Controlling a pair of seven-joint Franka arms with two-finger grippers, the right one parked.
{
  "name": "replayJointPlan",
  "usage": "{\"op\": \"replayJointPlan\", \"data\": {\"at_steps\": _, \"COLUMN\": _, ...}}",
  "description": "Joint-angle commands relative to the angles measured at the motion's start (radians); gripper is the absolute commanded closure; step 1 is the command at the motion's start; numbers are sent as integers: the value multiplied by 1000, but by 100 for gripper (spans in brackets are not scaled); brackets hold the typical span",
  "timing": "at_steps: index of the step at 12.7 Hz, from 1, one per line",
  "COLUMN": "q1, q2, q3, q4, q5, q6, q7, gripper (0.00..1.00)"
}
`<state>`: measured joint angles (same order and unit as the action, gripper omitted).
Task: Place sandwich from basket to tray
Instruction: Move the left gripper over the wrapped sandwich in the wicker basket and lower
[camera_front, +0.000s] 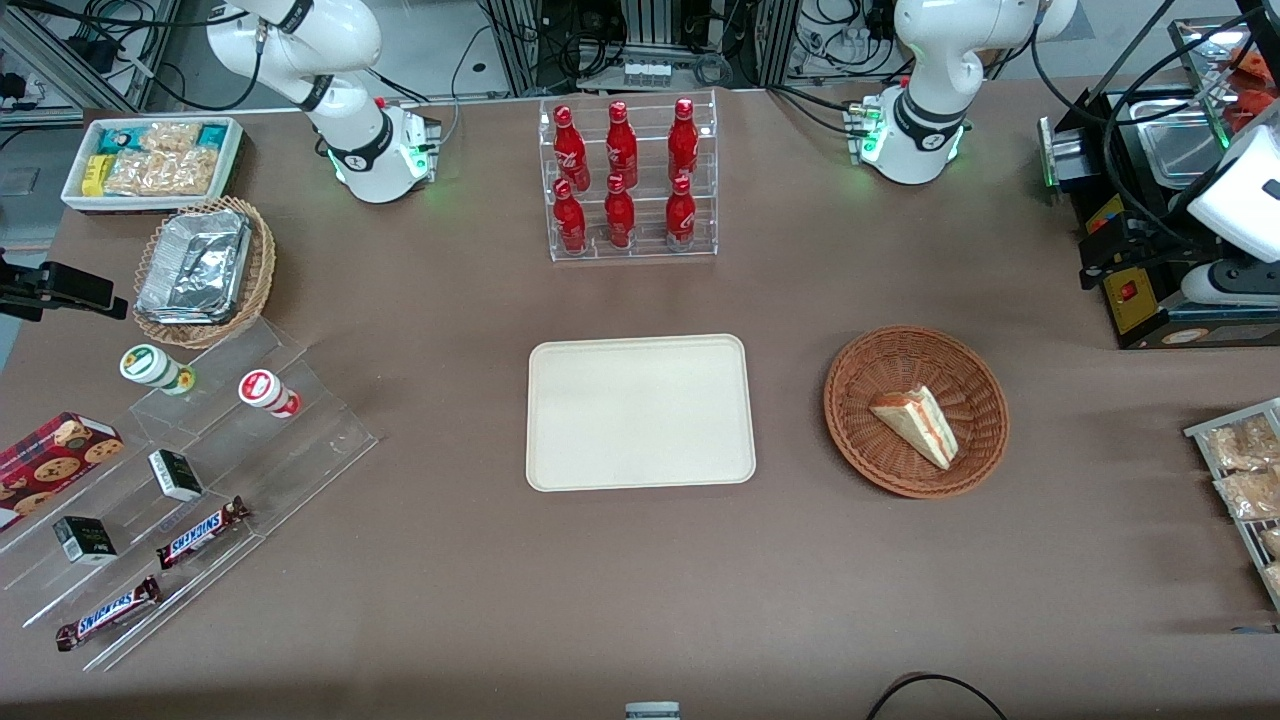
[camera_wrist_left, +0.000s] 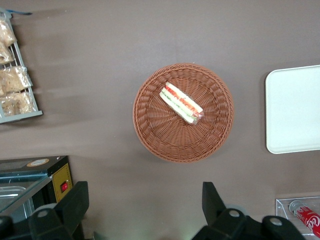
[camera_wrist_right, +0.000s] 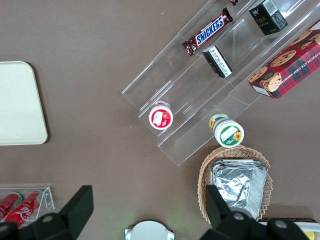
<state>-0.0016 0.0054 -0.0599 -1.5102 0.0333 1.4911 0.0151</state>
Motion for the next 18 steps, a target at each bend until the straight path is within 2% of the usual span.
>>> {"op": "replayJointPlan", "data": {"at_steps": 1, "q1": 5, "q2": 1, "q3": 12, "q4": 24, "q5": -16, "q6": -40, "q7": -17, "gripper": 0}}
{"op": "replayJointPlan", "data": {"at_steps": 4, "q1": 3, "q2": 10, "q3": 12, "q4": 15, "q5": -9, "q6": -32, "q7": -20, "gripper": 0}}
{"op": "replayJointPlan", "data": {"at_steps": 8, "q1": -3, "q2": -1, "q3": 9, "q4": -157, "q5": -15, "q6": 108, "q7": -117, "gripper": 0}}
{"op": "replayJointPlan", "data": {"at_steps": 14, "q1": -43, "q2": -50, "q3": -11, "q4": -506, "q5": -12, "q6": 518, "q7": -540, "gripper": 0}}
{"op": "replayJointPlan", "data": {"at_steps": 18, "q1": -95, "q2": -27, "q3": -20, "q4": -672, "q5": -9, "q6": 783, "q7": -847, "gripper": 0}}
